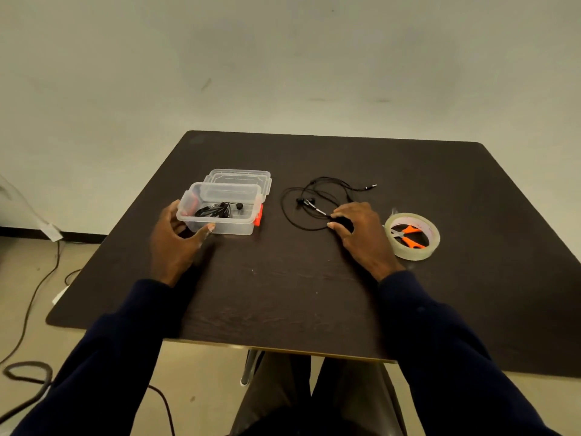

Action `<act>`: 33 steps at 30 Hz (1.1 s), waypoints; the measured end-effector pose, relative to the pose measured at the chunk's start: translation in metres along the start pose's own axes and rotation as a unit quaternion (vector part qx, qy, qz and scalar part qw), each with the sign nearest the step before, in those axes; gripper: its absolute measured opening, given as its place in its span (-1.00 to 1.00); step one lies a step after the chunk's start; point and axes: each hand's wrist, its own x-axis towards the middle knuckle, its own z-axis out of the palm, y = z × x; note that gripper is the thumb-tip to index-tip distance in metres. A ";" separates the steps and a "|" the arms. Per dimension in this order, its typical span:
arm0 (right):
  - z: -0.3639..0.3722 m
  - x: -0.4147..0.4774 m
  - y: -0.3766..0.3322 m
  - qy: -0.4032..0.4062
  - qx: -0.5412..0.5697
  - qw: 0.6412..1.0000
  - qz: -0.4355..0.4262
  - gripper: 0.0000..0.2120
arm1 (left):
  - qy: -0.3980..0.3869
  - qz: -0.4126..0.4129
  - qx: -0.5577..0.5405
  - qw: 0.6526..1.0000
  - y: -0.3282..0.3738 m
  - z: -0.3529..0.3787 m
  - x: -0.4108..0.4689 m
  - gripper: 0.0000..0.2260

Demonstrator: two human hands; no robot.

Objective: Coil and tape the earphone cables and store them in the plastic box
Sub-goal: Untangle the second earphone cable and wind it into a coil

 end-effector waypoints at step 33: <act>-0.023 0.006 0.019 0.081 0.127 0.988 -0.038 -0.75 | -0.158 0.192 -0.037 0.968 0.085 0.172 -0.014 -0.86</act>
